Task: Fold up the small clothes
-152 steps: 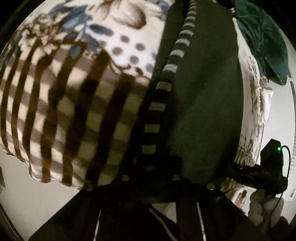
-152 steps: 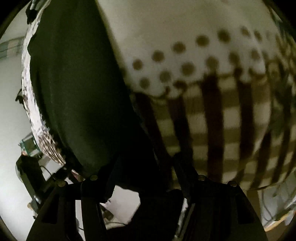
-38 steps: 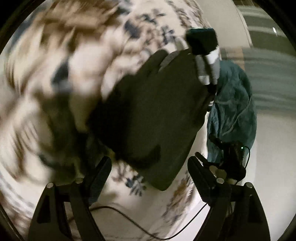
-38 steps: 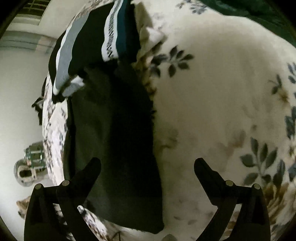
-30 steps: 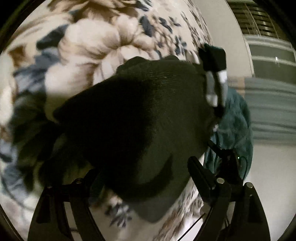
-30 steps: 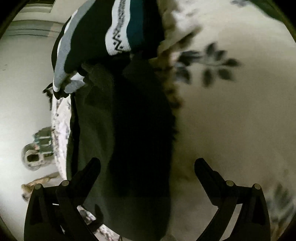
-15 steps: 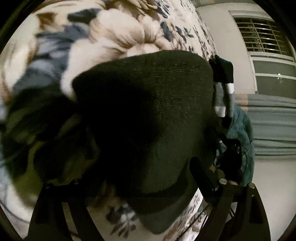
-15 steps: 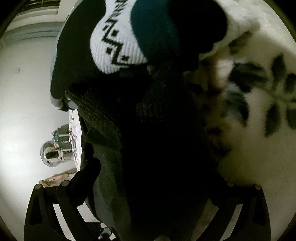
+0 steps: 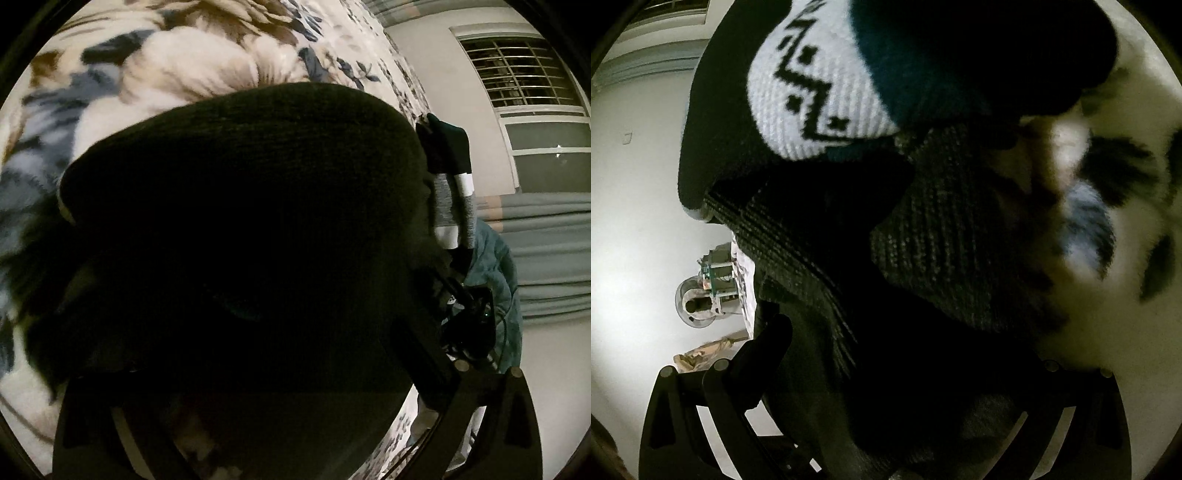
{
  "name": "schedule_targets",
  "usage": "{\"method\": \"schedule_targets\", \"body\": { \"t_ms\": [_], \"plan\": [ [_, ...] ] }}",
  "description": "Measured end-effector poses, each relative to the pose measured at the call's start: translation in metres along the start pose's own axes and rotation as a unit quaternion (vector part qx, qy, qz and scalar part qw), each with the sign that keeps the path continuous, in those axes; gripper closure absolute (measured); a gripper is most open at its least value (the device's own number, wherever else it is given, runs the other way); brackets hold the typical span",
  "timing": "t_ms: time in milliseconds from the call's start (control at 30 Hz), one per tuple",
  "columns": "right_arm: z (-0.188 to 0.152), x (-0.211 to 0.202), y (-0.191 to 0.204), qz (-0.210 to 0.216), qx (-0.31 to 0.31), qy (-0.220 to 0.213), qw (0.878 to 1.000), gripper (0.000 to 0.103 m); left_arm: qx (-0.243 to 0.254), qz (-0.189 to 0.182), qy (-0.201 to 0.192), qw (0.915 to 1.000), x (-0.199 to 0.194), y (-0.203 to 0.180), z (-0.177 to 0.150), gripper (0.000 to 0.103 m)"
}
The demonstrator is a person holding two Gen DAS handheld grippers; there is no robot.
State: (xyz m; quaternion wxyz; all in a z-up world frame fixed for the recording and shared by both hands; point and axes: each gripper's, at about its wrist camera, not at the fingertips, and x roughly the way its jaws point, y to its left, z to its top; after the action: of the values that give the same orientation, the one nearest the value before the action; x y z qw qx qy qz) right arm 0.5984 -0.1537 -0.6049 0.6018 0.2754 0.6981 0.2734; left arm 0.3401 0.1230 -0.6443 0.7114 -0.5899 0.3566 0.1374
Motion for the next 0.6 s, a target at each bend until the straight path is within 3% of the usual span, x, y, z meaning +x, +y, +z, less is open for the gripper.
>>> {"method": "schedule_targets", "body": {
  "t_ms": [333,367,400,467,533,567,600],
  "plan": [
    [-0.004,-0.002,0.006,-0.005,0.006,-0.005,1.000,0.000,0.014,0.007,0.006,0.9999,-0.002,0.001,-0.001,0.001],
    [-0.005,-0.003,0.005,-0.004,0.010,-0.007,1.000,0.000,0.014,0.008,0.003,0.9999,-0.004,0.000,-0.001,0.006],
    [-0.006,-0.005,0.004,-0.003,0.013,-0.010,1.000,0.000,0.014,0.011,-0.002,0.9998,-0.006,0.001,0.000,0.023],
    [-0.010,-0.007,0.002,-0.009,0.006,-0.015,1.000,0.001,0.013,0.000,-0.001,0.9999,-0.009,0.004,0.005,0.048],
    [-0.018,-0.008,0.006,-0.030,-0.014,-0.022,0.999,0.023,0.007,-0.016,0.004,0.9998,-0.012,0.006,0.009,0.059],
    [-0.024,-0.003,0.013,-0.046,-0.018,-0.026,0.998,0.059,0.004,-0.021,0.006,0.9997,-0.013,0.006,0.010,0.062],
    [-0.028,-0.003,0.011,-0.043,-0.015,-0.025,0.999,0.073,-0.003,-0.027,0.009,0.9996,-0.014,0.005,0.012,0.065]
  ]
}}
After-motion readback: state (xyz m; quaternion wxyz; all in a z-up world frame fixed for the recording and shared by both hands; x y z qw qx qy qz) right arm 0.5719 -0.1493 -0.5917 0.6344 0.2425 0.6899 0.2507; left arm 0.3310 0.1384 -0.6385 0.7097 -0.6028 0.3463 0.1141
